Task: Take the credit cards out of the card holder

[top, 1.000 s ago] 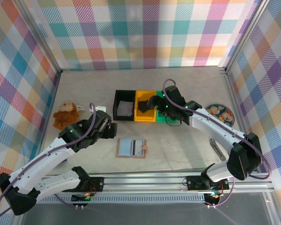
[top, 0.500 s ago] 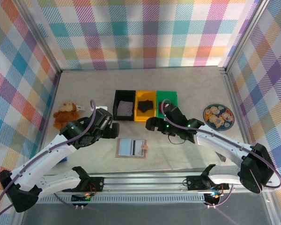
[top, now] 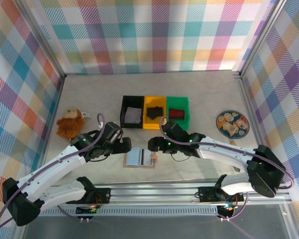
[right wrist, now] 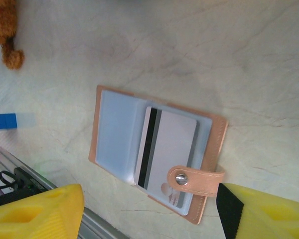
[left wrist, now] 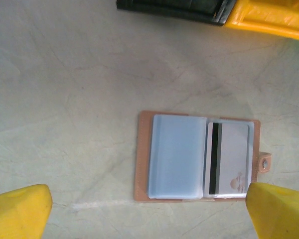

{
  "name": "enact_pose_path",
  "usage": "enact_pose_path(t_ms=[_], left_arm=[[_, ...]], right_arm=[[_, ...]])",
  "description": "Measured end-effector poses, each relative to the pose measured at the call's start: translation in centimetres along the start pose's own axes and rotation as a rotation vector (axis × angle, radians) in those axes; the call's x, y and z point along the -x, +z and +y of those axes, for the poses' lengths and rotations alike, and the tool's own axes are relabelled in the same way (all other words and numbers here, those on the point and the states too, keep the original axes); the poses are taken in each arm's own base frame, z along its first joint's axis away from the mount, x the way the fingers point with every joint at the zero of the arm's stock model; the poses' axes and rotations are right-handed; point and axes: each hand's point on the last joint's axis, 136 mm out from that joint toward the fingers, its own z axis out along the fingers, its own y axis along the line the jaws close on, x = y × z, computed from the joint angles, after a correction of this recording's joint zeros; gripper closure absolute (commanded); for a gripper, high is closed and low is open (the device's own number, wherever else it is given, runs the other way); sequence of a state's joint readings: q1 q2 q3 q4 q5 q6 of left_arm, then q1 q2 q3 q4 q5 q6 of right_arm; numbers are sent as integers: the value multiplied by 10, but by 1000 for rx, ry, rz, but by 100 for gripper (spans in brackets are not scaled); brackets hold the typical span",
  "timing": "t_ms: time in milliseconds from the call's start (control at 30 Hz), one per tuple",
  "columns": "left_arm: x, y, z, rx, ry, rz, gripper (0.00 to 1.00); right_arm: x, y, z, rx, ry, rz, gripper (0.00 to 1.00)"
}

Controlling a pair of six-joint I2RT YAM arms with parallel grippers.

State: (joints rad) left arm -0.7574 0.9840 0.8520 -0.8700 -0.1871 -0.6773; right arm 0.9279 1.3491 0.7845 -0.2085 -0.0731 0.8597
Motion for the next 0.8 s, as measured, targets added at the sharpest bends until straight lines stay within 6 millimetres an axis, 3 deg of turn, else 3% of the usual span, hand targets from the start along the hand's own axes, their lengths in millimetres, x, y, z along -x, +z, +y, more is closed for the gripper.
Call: enact_pose_path(t_ms=[200, 500, 800], left_arm=[[-18, 13, -5, -68, -111, 49, 0], [-22, 18, -32, -241, -295, 69, 2], [-34, 34, -39, -286, -416, 117, 9]], right_arm=[[-18, 18, -3, -22, 6, 68, 38], [-29, 38, -5, -33, 28, 119, 41], [-33, 46, -10, -59, 68, 136, 46]])
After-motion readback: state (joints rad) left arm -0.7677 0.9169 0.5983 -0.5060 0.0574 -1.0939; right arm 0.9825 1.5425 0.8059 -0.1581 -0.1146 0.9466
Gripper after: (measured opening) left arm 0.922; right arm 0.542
